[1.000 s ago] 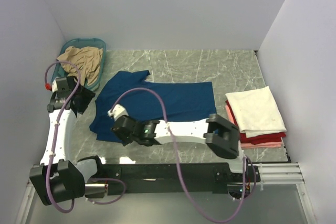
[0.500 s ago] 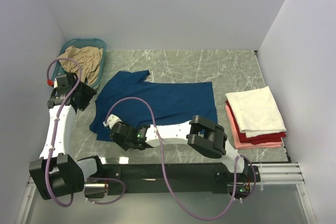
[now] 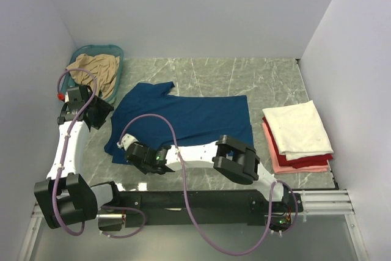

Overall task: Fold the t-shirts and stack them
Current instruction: Fold the tshirt

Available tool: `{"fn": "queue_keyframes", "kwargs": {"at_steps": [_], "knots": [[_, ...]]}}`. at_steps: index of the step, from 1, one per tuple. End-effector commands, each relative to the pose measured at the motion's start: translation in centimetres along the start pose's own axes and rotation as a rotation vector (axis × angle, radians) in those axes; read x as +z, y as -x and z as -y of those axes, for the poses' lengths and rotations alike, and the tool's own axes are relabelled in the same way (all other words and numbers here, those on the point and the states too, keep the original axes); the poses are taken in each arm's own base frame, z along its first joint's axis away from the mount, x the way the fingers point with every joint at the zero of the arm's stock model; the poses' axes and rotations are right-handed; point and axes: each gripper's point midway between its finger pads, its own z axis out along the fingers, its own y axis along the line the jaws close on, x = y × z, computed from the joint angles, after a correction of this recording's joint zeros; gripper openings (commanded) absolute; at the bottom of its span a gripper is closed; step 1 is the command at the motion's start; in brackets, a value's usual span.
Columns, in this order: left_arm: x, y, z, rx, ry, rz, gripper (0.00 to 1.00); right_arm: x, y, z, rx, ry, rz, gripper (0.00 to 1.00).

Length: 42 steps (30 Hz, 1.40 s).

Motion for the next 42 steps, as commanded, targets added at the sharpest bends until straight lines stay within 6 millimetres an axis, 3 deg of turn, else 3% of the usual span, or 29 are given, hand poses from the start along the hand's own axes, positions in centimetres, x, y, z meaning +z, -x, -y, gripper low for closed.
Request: {"fn": "queue_keyframes", "kwargs": {"at_steps": [1, 5, 10, 16, 22, 34, 42], "knots": [[0.1, 0.4, 0.5, 0.022, -0.033, 0.017, 0.62, 0.4, 0.2, 0.0, -0.013, 0.001, -0.012, 0.35], [0.3, 0.4, 0.6, 0.024, -0.042, 0.012, 0.61, -0.5, 1.8, 0.7, -0.001, -0.015, 0.014, 0.11], [0.5, 0.0, 0.8, 0.036, -0.06, -0.003, 0.61, -2.5, 5.2, 2.8, 0.064, 0.022, 0.067, 0.02], [1.5, -0.7, 0.5, 0.042, -0.059, -0.035, 0.6, -4.0, 9.0, 5.5, 0.112, 0.091, 0.106, 0.0], [2.8, -1.6, -0.2, 0.048, -0.039, -0.071, 0.6, -4.5, 10.8, 7.3, 0.185, 0.184, 0.118, 0.0], [3.5, -3.2, -1.5, 0.043, -0.022, -0.103, 0.6, -4.3, 11.6, 8.5, 0.255, 0.23, 0.129, 0.0], [3.4, -3.7, -1.8, 0.048, -0.029, -0.112, 0.6, -2.9, 14.4, 15.3, 0.37, 0.127, 0.205, 0.0]]}}
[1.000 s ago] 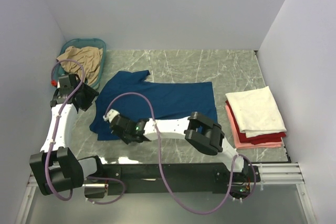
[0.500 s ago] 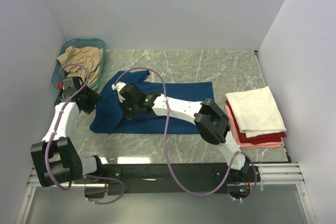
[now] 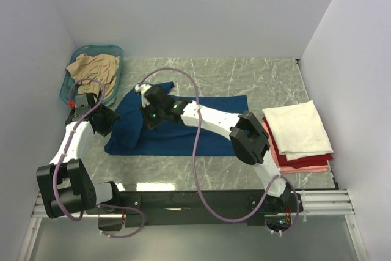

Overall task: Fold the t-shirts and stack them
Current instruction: Fold the tshirt

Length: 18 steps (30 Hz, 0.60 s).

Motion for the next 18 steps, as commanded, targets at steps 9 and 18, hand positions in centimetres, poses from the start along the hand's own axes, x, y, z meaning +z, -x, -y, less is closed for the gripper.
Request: {"fn": "queue_keyframes", "kwargs": {"at_steps": [9, 18], "knots": [[-0.3, 0.1, 0.8, 0.033, -0.057, 0.008, 0.6, 0.8, 7.2, 6.2, 0.093, -0.084, 0.183, 0.0], [0.0, -0.9, 0.3, 0.029, -0.062, -0.015, 0.6, 1.7, 6.8, 9.3, 0.135, -0.165, 0.17, 0.27]]}}
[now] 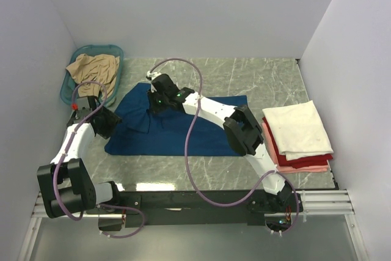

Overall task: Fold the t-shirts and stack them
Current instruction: Fold the tshirt

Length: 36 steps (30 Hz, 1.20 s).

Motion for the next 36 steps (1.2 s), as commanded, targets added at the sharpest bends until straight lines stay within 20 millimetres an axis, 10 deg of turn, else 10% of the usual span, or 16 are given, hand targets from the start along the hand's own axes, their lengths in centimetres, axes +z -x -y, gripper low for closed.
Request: {"fn": "queue_keyframes", "kwargs": {"at_steps": [1, 10, 36], "knots": [[-0.3, 0.1, 0.7, 0.013, -0.049, 0.014, 0.59, -1.1, 3.6, 0.9, 0.016, -0.043, 0.092, 0.31], [0.7, -1.2, 2.2, 0.008, -0.1, -0.018, 0.61, -5.7, 4.6, 5.2, 0.112, -0.194, 0.144, 0.52], [7.4, -2.3, 10.3, 0.015, -0.178, -0.084, 0.56, -17.0, -6.6, 7.6, 0.257, -0.227, 0.139, 0.53]]}}
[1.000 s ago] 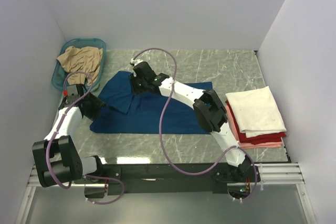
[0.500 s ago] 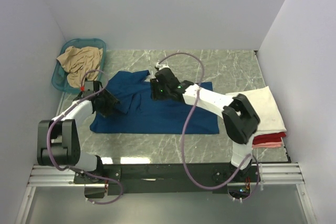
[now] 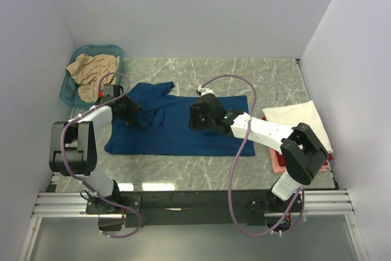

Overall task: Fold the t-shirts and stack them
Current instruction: Fold the tshirt

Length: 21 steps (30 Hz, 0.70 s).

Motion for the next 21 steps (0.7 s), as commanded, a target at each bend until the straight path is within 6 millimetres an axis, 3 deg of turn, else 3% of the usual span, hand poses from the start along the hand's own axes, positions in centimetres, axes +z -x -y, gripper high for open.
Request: {"fn": "queue_keyframes", "kwargs": {"at_steps": [1, 4, 6, 21], "knots": [[0.3, 1.7, 2.6, 0.002, -0.074, 0.041, 0.54, -1.8, 2.4, -0.8, 0.031, 0.025, 0.103, 0.53], [1.0, 1.6, 2.5, -0.003, -0.068, 0.023, 0.34, -2.0, 1.6, -0.1, 0.032, 0.008, 0.092, 0.53], [1.2, 1.4, 2.4, -0.005, -0.069, 0.014, 0.29, -2.1, 1.4, 0.1, 0.035, 0.005, 0.092, 0.53], [-1.6, 0.8, 3.0, -0.001, -0.092, 0.008, 0.32, -1.4, 0.9, -0.2, 0.032, 0.018, 0.066, 0.52]]}}
